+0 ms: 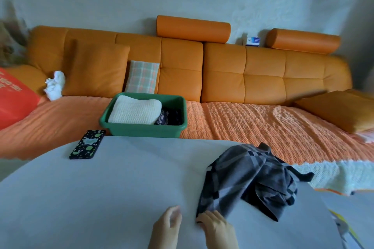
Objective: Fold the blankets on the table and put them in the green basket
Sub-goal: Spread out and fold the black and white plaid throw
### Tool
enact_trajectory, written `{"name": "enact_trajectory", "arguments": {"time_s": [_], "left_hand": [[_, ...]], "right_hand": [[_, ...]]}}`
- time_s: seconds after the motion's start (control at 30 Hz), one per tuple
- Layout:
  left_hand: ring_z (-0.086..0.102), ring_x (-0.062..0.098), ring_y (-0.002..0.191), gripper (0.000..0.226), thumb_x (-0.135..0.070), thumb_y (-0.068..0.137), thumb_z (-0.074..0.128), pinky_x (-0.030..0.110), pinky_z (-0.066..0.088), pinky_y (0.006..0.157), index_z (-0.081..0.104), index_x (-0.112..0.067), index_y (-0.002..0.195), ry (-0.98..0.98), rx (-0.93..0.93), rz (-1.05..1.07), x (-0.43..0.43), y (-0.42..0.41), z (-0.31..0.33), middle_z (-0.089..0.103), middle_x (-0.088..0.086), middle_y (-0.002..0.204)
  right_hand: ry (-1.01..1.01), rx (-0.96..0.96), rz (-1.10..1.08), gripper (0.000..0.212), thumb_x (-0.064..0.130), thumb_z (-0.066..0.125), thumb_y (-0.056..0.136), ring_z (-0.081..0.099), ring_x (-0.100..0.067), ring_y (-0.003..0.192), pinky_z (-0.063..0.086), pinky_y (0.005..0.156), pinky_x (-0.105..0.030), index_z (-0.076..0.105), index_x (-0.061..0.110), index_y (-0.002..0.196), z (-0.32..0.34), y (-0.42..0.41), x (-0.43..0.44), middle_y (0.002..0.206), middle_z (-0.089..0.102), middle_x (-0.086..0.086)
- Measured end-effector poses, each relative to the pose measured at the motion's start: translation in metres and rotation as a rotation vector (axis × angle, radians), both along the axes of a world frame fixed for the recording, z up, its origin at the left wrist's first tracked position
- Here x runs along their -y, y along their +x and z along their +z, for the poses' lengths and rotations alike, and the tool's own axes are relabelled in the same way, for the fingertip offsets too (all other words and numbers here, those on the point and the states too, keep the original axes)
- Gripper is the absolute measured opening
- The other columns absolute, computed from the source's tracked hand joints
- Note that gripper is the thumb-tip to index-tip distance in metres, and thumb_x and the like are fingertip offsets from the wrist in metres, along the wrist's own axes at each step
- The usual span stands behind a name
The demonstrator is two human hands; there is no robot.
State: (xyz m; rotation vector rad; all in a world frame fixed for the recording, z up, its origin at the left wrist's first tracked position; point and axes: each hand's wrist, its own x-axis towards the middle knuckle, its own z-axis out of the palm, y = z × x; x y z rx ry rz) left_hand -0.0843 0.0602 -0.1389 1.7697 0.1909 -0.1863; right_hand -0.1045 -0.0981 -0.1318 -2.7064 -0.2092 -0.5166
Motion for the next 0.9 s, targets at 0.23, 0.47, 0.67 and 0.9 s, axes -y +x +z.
{"name": "enact_trajectory", "arguments": {"time_s": [0.23, 0.47, 0.67, 0.9], "left_hand": [[0.061, 0.022, 0.067, 0.039, -0.056, 0.049, 0.065, 0.030, 0.049, 0.067, 0.072, -0.023, 0.070, -0.103, -0.105, 0.130, -0.018, -0.033, 0.006, 0.067, 0.009, 0.069], [0.054, 0.009, 0.058, 0.027, -0.052, 0.046, 0.065, 0.016, 0.038, 0.056, 0.062, -0.026, 0.054, 0.123, -0.011, 0.051, -0.039, -0.051, 0.014, 0.059, -0.006, 0.049], [0.055, 0.026, 0.076, 0.017, -0.012, 0.090, 0.058, 0.029, 0.032, 0.063, 0.057, -0.016, 0.073, 0.085, 0.108, 0.388, -0.057, -0.045, 0.021, 0.060, 0.000, 0.070], [0.052, 0.028, 0.092, 0.020, -0.013, 0.098, 0.042, 0.030, 0.032, 0.074, 0.055, 0.000, 0.106, 0.122, 0.234, 0.640, -0.092, -0.045, 0.042, 0.057, 0.010, 0.095]], "right_hand": [[0.215, -0.162, 0.104, 0.038, 0.050, 0.058, 0.064, 0.056, 0.014, 0.079, 0.031, 0.056, 0.002, 0.051, 0.047, 0.101, 0.009, -0.035, -0.052, 0.084, 0.058, 0.039], [0.060, -0.333, 0.295, 0.040, 0.021, 0.038, 0.101, 0.042, 0.038, 0.077, 0.027, 0.082, 0.010, 0.066, 0.049, 0.107, 0.000, -0.062, -0.060, 0.084, 0.061, 0.031], [0.233, 0.024, 0.192, 0.020, 0.038, 0.051, 0.091, 0.058, 0.003, 0.095, 0.049, 0.081, -0.015, 0.068, 0.032, 0.099, 0.024, -0.030, -0.028, 0.105, 0.067, 0.018], [0.025, -0.221, 0.030, 0.054, 0.031, 0.052, 0.094, 0.032, -0.016, 0.135, 0.025, 0.111, -0.028, 0.033, 0.024, 0.144, 0.044, 0.022, -0.023, 0.146, 0.038, 0.005]]}}
